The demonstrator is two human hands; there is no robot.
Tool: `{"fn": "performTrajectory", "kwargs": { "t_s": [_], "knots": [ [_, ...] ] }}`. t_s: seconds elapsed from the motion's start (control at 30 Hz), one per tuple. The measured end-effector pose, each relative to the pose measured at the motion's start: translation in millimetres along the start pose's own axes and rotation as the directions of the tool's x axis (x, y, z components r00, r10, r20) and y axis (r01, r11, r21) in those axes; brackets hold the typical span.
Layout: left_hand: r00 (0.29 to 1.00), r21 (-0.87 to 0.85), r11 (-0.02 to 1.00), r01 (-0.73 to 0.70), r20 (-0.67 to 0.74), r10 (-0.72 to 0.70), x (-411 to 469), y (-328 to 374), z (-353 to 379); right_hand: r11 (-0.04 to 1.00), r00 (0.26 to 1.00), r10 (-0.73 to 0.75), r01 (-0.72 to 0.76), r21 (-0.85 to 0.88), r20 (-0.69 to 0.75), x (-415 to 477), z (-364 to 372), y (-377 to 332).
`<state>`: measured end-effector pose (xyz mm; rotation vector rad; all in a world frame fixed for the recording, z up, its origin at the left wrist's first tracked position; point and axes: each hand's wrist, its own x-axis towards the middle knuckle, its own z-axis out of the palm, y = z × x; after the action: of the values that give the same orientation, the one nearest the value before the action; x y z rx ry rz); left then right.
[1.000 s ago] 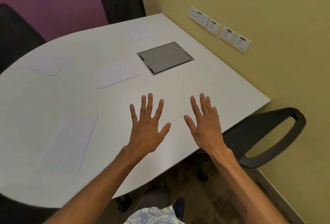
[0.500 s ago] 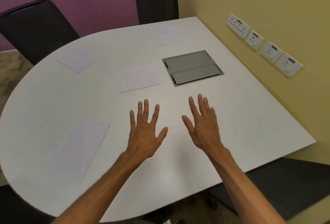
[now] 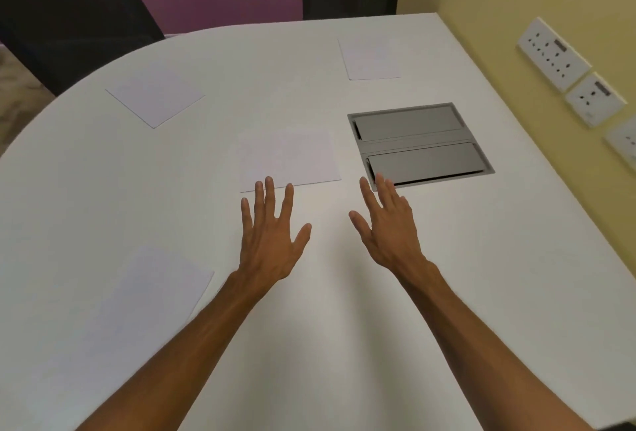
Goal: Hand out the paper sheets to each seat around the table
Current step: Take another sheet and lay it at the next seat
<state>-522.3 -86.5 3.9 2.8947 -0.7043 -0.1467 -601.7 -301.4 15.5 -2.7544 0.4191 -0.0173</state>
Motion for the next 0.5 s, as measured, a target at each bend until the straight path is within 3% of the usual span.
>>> {"fn": "performTrajectory", "kwargs": {
  "t_s": [0.13,0.27,0.4,0.5],
  "knots": [
    [0.998,-0.078,0.995,0.059,0.022,-0.057,45,-20,34,1.0,0.999,0.001,-0.002,0.028,0.048,60,29,11],
    [0.983,-0.253,0.95,0.184,0.076,-0.17,85,-37,71,0.983,0.989,0.114,-0.126,0.134,0.098,115,65,20],
    [0.918,-0.386,0.836,0.39,0.094,-0.385,127,-65,94,0.944,0.968,0.225,-0.244,0.222,0.111,163,102,29],
    [0.815,-0.49,0.668,0.56,0.181,-0.55,157,-83,100,0.889,0.94,0.319,-0.34,0.305,0.118,191,122,34]
  ]
}}
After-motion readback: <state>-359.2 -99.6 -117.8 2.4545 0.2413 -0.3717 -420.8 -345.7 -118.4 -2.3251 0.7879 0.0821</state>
